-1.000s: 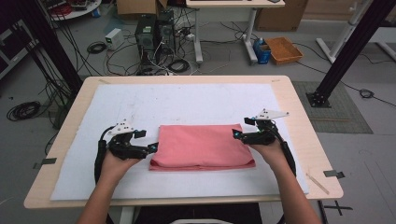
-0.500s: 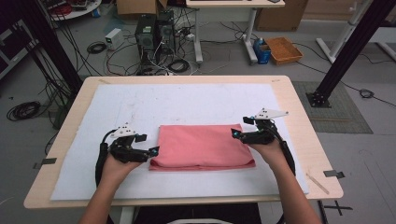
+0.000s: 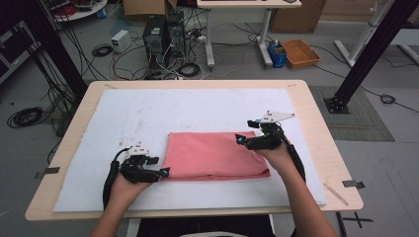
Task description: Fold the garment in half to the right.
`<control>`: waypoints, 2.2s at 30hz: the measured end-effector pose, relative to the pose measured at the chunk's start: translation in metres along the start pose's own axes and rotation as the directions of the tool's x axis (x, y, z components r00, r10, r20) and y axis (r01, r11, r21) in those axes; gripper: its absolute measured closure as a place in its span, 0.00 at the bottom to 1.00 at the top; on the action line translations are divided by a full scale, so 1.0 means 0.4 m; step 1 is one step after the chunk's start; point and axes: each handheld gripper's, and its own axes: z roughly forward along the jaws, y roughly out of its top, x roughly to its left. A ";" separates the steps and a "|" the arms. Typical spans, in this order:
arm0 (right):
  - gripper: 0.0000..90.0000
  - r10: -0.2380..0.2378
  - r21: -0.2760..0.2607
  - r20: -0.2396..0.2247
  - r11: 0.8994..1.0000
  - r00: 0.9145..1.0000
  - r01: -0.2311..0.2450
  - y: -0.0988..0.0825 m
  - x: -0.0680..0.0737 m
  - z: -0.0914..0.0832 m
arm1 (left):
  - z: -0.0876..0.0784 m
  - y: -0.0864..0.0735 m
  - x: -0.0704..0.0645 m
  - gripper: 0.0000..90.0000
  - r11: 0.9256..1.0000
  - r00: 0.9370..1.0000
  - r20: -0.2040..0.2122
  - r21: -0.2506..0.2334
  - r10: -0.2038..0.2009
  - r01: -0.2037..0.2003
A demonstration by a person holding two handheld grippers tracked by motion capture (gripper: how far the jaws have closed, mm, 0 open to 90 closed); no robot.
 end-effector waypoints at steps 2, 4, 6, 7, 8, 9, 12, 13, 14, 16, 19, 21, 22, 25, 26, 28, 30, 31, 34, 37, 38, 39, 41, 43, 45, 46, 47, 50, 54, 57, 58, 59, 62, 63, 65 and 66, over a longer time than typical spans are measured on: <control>0.24 -0.009 0.000 -0.005 1.000 1.000 0.009 0.006 0.005 0.007 | -0.005 -0.005 -0.005 0.39 1.000 1.000 0.003 -0.002 -0.004 0.004; 0.24 -0.011 -0.001 -0.007 1.000 1.000 0.011 0.010 0.008 0.011 | -0.009 -0.010 -0.009 0.43 1.000 1.000 0.010 0.001 -0.009 0.009; 0.24 -0.016 0.004 -0.009 1.000 1.000 0.016 0.015 0.010 0.018 | -0.012 -0.014 -0.017 0.45 1.000 1.000 0.005 0.001 -0.002 0.002; 0.24 -0.014 0.004 -0.011 1.000 1.000 0.014 0.016 0.011 0.020 | -0.012 -0.017 -0.023 0.46 1.000 1.000 -0.008 -0.002 -0.001 0.001; 0.24 -0.017 0.006 -0.011 1.000 1.000 0.017 0.018 0.012 0.024 | -0.011 -0.017 -0.027 0.47 1.000 1.000 -0.012 -0.002 -0.002 0.002; 0.24 -0.016 0.009 -0.011 1.000 1.000 0.016 0.019 0.013 0.027 | -0.010 -0.018 -0.034 0.48 1.000 1.000 -0.026 0.000 -0.002 0.002; 0.24 -0.028 0.012 -0.021 1.000 0.999 0.028 0.023 0.021 0.039 | -0.008 -0.019 -0.048 0.50 1.000 0.999 -0.049 0.003 0.013 -0.013; 0.24 -0.030 0.016 -0.024 0.999 0.999 0.030 0.024 0.025 0.041 | -0.007 -0.021 -0.053 0.51 1.000 0.999 -0.044 -0.002 0.005 -0.005; 0.24 -0.037 0.016 -0.025 0.999 0.999 0.038 0.026 0.029 0.044 | -0.007 -0.022 -0.055 0.53 1.000 0.999 -0.045 -0.005 0.010 -0.010; 0.24 -0.042 0.018 -0.025 0.999 0.999 0.042 0.029 0.034 0.045 | -0.008 -0.024 -0.060 0.55 1.000 0.999 -0.032 -0.001 0.015 -0.015; 0.24 -0.045 0.015 -0.024 0.999 0.999 0.045 0.031 0.037 0.044 | -0.003 -0.024 -0.073 0.59 1.000 1.000 -0.015 -0.001 0.022 -0.022; 0.24 -0.046 0.014 -0.022 0.999 0.999 0.046 0.031 0.036 0.043 | 0.000 -0.022 -0.077 0.61 0.999 0.999 -0.020 0.004 0.035 -0.035; 0.24 -0.046 0.013 -0.021 0.999 0.999 0.046 0.031 0.037 0.043 | 0.002 -0.020 -0.078 0.62 1.000 0.999 -0.020 0.001 0.027 -0.027; 0.24 -0.047 0.013 -0.026 0.999 0.999 0.048 0.032 0.039 0.045 | 0.012 -0.014 -0.082 0.65 0.999 0.999 -0.017 0.001 0.037 -0.037; 0.24 -0.052 0.010 -0.029 0.999 0.998 0.052 0.036 0.043 0.048 | 0.014 -0.011 -0.083 0.70 0.999 0.999 -0.020 0.005 0.048 -0.047; 0.24 -0.057 0.007 -0.038 0.998 0.998 0.057 0.040 0.047 0.053 | 0.019 -0.008 -0.084 0.75 0.998 0.998 -0.016 0.008 0.061 -0.060; 0.24 -0.059 0.016 -0.044 0.998 0.997 0.059 0.050 0.051 0.060 | 0.022 -0.006 -0.084 0.80 0.998 0.998 -0.006 0.004 0.065 -0.065; 0.24 -0.063 0.012 -0.046 0.998 0.997 0.063 0.055 0.055 0.064 | 0.022 -0.006 -0.083 0.81 0.998 0.998 -0.001 0.006 0.068 -0.068; 0.24 -0.083 0.025 -0.058 0.996 0.995 0.084 0.077 0.069 0.084 | 0.024 -0.004 -0.076 0.85 0.998 0.997 0.037 -0.008 0.063 -0.063; 0.24 -0.099 0.051 -0.079 0.993 0.992 0.103 0.104 0.086 0.114 | 0.023 -0.003 -0.069 0.87 0.998 0.995 0.085 -0.026 0.050 -0.048; 0.24 -0.109 0.060 -0.083 0.992 0.991 0.114 0.113 0.092 0.124 | 0.021 -0.001 -0.067 0.87 0.998 0.994 0.092 -0.034 0.052 -0.049; 0.24 -0.118 0.064 -0.087 0.990 0.989 0.123 0.123 0.097 0.135 | 0.019 0.000 -0.067 0.87 0.998 0.994 0.095 -0.037 0.057 -0.053; 0.24 -0.113 0.078 -0.106 0.990 0.988 0.121 0.140 0.106 0.158 | 0.014 0.001 -0.065 0.87 0.998 0.994 0.095 -0.043 0.060 -0.056; 0.24 -0.122 0.095 -0.116 0.987 0.986 0.133 0.157 0.117 0.184 | 0.008 0.000 -0.061 0.88 0.997 0.993 0.096 -0.045 0.061 -0.057; 0.24 -0.113 0.109 -0.139 0.986 0.984 0.129 0.170 0.130 0.215 | 0.003 -0.003 -0.059 0.88 0.998 0.994 0.098 -0.048 0.053 -0.048; 0.24 -0.111 0.120 -0.153 0.984 0.982 0.130 0.176 0.135 0.233 | 0.002 -0.004 -0.057 0.88 0.998 0.994 0.100 -0.048 0.053 -0.048; 0.24 -0.108 0.134 -0.160 0.982 0.981 0.130 0.182 0.142 0.250 | 0.000 -0.005 -0.057 0.88 0.998 0.994 0.098 -0.050 0.049 -0.045; 0.24 -0.113 0.163 -0.184 0.976 0.976 0.143 0.198 0.166 0.308 | -0.003 -0.007 -0.054 0.88 0.997 0.993 0.106 -0.053 0.055 -0.050; 0.24 -0.110 0.211 -0.204 0.965 0.973 0.154 0.210 0.194 0.390 | -0.003 -0.008 -0.052 0.87 0.997 0.991 0.119 -0.054 0.062 -0.055; 0.24 -0.106 0.252 -0.220 0.954 0.970 0.162 0.211 0.214 0.446 | 0.000 -0.009 -0.053 0.87 0.997 0.990 0.125 -0.052 0.059 -0.053; 0.24 -0.099 0.267 -0.220 0.951 0.970 0.158 0.209 0.220 0.464 | 0.001 -0.009 -0.053 0.88 0.997 0.990 0.127 -0.052 0.062 -0.056; 0.24 -0.097 0.286 -0.221 0.945 0.970 0.160 0.206 0.224 0.480 | 0.001 -0.008 -0.054 0.88 0.997 0.990 0.128 -0.051 0.064 -0.058; 0.31 -0.094 0.324 -0.222 0.932 0.970 0.164 0.196 0.235 0.521 | 0.001 -0.008 -0.054 0.87 0.997 0.990 0.128 -0.048 0.066 -0.061; 0.33 -0.090 0.331 -0.228 0.929 0.969 0.164 0.193 0.239 0.532 | 0.001 -0.008 -0.054 0.87 0.997 0.990 0.129 -0.046 0.066 -0.060; 0.37 -0.100 0.357 -0.232 0.917 0.968 0.180 0.187 0.246 0.547 | 0.002 -0.008 -0.055 0.87 0.997 0.990 0.128 -0.047 0.065 -0.059; 0.38 -0.111 0.363 -0.231 0.912 0.966 0.192 0.184 0.248 0.553 | 0.002 -0.008 -0.054 0.87 0.997 0.990 0.128 -0.044 0.065 -0.060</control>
